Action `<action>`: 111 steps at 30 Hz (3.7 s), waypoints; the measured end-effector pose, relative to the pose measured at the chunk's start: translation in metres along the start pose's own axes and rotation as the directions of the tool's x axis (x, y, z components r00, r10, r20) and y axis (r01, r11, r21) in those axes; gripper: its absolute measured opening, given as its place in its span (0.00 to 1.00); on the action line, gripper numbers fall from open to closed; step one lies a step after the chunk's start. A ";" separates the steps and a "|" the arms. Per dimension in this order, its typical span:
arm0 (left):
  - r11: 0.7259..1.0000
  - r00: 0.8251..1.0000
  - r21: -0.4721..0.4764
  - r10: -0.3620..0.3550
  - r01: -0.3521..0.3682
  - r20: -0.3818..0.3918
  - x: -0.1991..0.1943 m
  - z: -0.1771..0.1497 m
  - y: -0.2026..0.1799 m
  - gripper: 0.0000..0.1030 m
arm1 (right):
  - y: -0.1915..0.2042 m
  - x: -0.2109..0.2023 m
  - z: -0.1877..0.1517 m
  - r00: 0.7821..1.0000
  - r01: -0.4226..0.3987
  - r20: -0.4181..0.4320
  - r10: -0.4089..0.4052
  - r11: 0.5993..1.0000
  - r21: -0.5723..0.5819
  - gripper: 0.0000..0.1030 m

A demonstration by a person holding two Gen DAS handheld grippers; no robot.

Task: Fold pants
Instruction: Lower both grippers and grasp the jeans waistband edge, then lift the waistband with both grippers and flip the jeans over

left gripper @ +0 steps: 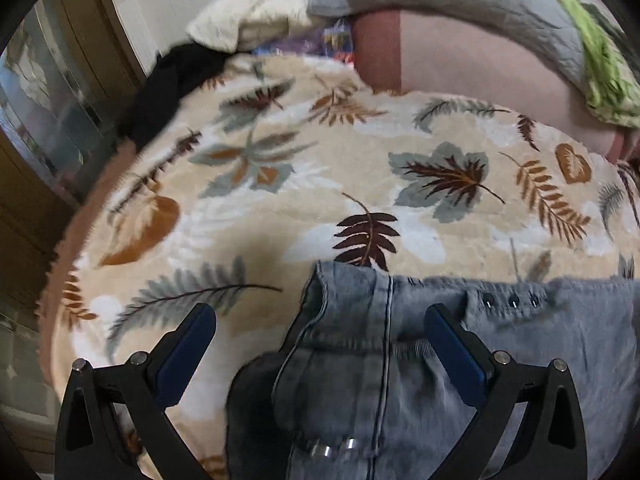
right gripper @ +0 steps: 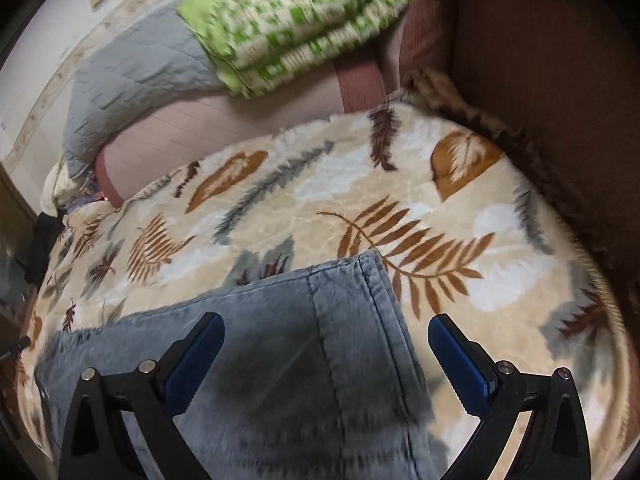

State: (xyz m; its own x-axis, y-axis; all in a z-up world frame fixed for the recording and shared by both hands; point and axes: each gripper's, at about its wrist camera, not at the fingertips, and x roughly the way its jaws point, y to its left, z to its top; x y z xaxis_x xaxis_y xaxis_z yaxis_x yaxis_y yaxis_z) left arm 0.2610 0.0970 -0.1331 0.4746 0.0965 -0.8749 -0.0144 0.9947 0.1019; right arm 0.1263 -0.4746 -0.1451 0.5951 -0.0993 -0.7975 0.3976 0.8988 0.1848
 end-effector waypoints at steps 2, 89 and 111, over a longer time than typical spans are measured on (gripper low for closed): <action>0.999 0.999 -0.023 -0.023 0.022 -0.050 0.020 0.012 0.005 1.00 | -0.005 0.019 0.009 1.000 0.003 -0.028 -0.003 1.000 0.015 0.99; 0.978 0.963 0.061 -0.205 0.198 0.175 -0.161 -0.186 0.079 0.20 | -0.063 -0.124 -0.112 0.992 -0.093 -0.087 0.090 0.995 -0.036 0.67; 0.974 0.974 -0.017 -0.227 0.228 0.023 -0.060 -0.173 0.000 0.20 | -0.029 -0.091 -0.088 0.994 0.105 0.020 -0.103 0.983 -0.151 0.13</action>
State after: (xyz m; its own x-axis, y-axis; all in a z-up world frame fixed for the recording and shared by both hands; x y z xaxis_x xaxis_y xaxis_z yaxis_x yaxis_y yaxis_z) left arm 0.0803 0.0977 -0.1626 0.4858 -0.1331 -0.8639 0.0790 0.9910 -0.1082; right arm -0.0005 -0.4538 -0.1280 0.5651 -0.2000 -0.8004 0.3477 0.9375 0.0112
